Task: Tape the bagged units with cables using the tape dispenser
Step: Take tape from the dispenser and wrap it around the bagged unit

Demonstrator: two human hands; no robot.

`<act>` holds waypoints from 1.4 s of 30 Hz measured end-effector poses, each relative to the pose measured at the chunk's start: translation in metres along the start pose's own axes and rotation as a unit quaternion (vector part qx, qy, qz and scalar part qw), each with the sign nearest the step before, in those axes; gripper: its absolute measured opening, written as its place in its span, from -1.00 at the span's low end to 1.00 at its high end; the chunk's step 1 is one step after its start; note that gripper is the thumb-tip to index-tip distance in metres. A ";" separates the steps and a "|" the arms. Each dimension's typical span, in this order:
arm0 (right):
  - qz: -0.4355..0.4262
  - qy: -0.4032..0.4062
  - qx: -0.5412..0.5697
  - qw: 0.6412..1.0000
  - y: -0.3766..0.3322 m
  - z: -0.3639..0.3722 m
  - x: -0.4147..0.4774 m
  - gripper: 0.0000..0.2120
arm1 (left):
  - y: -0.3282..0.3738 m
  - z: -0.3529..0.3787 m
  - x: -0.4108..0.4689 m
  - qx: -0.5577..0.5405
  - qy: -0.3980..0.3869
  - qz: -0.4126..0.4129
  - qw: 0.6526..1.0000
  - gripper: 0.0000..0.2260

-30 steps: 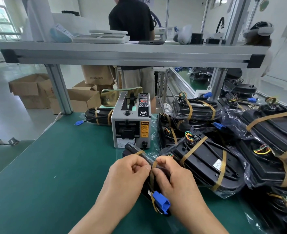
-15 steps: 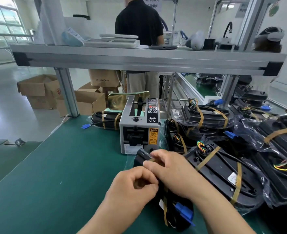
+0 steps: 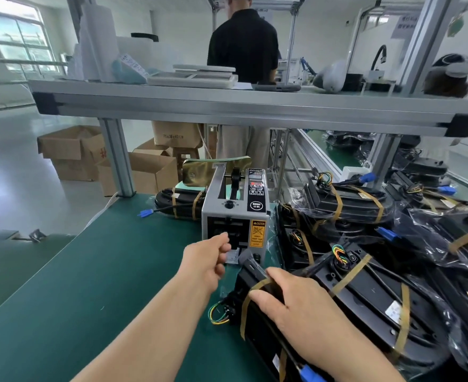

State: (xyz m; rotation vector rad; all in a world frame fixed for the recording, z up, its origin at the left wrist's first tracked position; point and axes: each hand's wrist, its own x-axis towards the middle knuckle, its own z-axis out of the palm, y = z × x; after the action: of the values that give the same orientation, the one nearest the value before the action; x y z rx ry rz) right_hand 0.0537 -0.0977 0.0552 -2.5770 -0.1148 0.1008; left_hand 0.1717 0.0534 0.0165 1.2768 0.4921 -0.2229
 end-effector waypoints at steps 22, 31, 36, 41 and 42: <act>0.008 0.029 0.020 0.999 0.002 0.007 -0.002 -0.61 | -0.002 -0.032 -0.074 0.086 -0.107 0.185 0.973 -0.80; 0.010 0.023 0.010 1.000 -0.002 0.011 -0.006 -0.51 | -0.010 -0.027 -0.078 0.165 -0.084 0.172 0.967 -0.84; 0.004 0.023 -0.002 1.000 -0.003 0.011 -0.006 -0.51 | -0.009 -0.023 -0.076 0.171 -0.079 0.182 0.965 -0.85; 0.002 0.026 -0.001 1.000 -0.002 0.011 -0.006 -0.52 | -0.011 -0.021 -0.076 0.183 -0.051 0.197 0.962 -0.84; 0.002 0.025 -0.001 1.000 -0.002 0.012 -0.006 -0.53 | -0.011 -0.020 -0.076 0.186 -0.044 0.203 0.960 -0.82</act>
State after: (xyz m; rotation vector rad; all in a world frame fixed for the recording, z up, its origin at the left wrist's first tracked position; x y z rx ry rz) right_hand 0.0467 -0.0903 0.0469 -2.5806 -0.0910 0.0365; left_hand 0.0955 0.0612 0.0383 1.6961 0.1035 -0.0239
